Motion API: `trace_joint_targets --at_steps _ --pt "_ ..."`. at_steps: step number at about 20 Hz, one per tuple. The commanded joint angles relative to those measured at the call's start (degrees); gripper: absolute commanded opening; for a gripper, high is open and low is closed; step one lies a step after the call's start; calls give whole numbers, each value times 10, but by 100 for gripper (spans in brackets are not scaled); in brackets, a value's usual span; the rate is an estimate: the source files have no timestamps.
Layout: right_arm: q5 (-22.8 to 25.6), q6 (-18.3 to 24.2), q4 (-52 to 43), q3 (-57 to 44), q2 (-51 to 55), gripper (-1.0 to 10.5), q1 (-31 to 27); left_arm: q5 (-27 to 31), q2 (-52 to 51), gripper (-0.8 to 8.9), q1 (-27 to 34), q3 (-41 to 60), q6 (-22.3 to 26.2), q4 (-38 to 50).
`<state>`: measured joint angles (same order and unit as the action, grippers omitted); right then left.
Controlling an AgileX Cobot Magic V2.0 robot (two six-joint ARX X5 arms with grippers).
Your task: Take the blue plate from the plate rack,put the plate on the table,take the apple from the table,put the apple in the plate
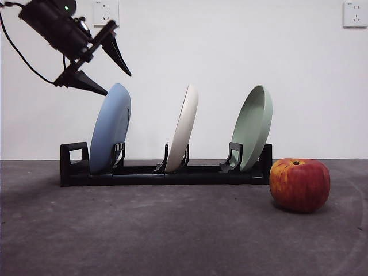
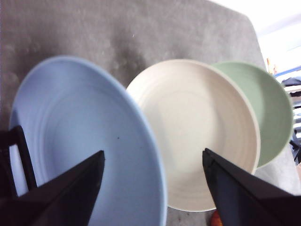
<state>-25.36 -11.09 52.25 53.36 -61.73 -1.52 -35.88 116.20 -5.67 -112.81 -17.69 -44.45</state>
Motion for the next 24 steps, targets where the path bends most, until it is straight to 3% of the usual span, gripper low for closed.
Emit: trace_joint_targets --at_steps 1,7,10,11,17,20,24 --pt "-1 6 -2 2 0 2 1 1 10 354 -9 1 -3 7" --pt "3 7 -2 2 0 2 1 35 12 328 -16 1 -3 4" --pt "3 7 -5 2 0 2 1 35 12 117 -18 1 -1 4" --pt "3 7 -5 2 0 2 1 32 12 99 -19 1 -1 5" --pt "29 8 -3 2 0 2 1 30 12 88 -27 1 1 4" --pt "29 8 1 2 0 2 1 41 12 -13 -30 1 1 4" --pt "29 8 5 2 0 2 1 38 12 -9 -29 1 -6 3"
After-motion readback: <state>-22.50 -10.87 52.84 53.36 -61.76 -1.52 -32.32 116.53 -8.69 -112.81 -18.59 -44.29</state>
